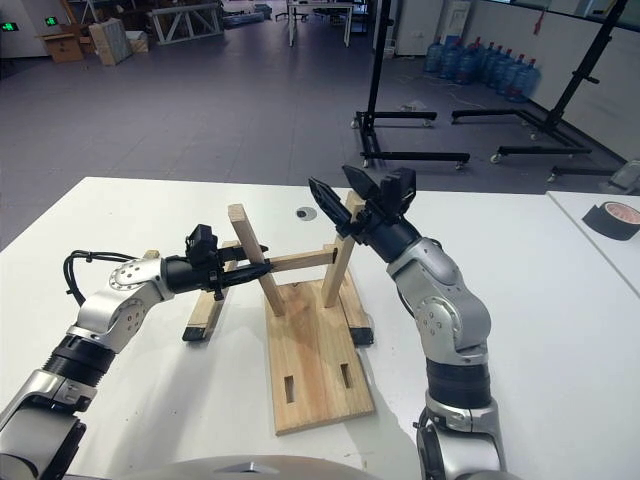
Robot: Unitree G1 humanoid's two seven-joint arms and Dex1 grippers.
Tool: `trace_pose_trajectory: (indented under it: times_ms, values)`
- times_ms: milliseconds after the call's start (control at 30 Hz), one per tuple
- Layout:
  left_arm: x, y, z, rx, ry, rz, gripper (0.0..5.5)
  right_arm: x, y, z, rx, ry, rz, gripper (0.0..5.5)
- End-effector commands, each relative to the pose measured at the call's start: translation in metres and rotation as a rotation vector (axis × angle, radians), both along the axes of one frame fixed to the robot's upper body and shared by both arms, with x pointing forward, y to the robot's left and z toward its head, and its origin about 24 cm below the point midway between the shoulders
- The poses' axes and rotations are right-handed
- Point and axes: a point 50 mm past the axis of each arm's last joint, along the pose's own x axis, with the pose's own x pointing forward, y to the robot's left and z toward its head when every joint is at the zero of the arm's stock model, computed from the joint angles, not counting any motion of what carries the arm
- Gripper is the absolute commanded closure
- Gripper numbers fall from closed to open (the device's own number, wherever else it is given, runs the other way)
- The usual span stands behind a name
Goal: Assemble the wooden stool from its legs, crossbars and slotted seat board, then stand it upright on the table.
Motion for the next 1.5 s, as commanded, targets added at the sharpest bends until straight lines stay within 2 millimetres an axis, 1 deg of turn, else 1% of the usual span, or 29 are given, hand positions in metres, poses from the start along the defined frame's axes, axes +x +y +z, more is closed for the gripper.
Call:
trace_pose_trajectory:
  times_ms: [33,233,400,500,567,700,833,1000,1200,1367,1500]
  values:
    - [-0.038,-0.015,-0.092,0.474,0.237,-0.088,3.47,-0.016,0.044,-0.073,-0.105,0.361,0.221,1.5]
    - [-0.031,-0.002,-0.081,0.431,0.231,-0.005,3.47,-0.005,0.033,-0.07,-0.131,0.315,0.124,1.5]
    - [-0.027,0.001,-0.079,0.429,0.23,0.033,3.47,0.005,0.018,-0.065,-0.189,0.254,0.033,1.5]
    - [-0.025,0.002,-0.076,0.426,0.228,0.047,2.78,0.004,0.011,-0.07,-0.318,0.211,0.031,1.5]
    - [-0.022,0.003,-0.074,0.431,0.219,0.073,2.51,0.003,0.008,-0.072,-0.381,0.189,0.034,1.5]
    - [-0.018,0.007,-0.071,0.437,0.203,0.113,1.86,0.004,0.003,-0.073,-0.433,0.162,0.024,1.5]
    - [-0.018,0.012,-0.069,0.453,0.19,0.136,1.86,0.004,0.003,-0.067,-0.451,0.124,0.021,1.5]
    - [-0.013,0.017,-0.069,0.492,0.163,0.2,1.86,0.005,-0.001,-0.051,-0.453,0.067,0.015,1.5]
    - [-0.009,0.02,-0.073,0.515,0.143,0.258,1.86,0.002,-0.01,-0.018,-0.473,-0.037,0.026,1.5]
    - [-0.011,0.02,-0.076,0.52,0.142,0.265,1.86,0.004,-0.025,0.007,-0.482,-0.1,0.0,1.5]
    - [-0.013,0.019,-0.079,0.517,0.146,0.269,1.86,0.003,-0.04,0.02,-0.428,-0.11,-0.027,1.5]
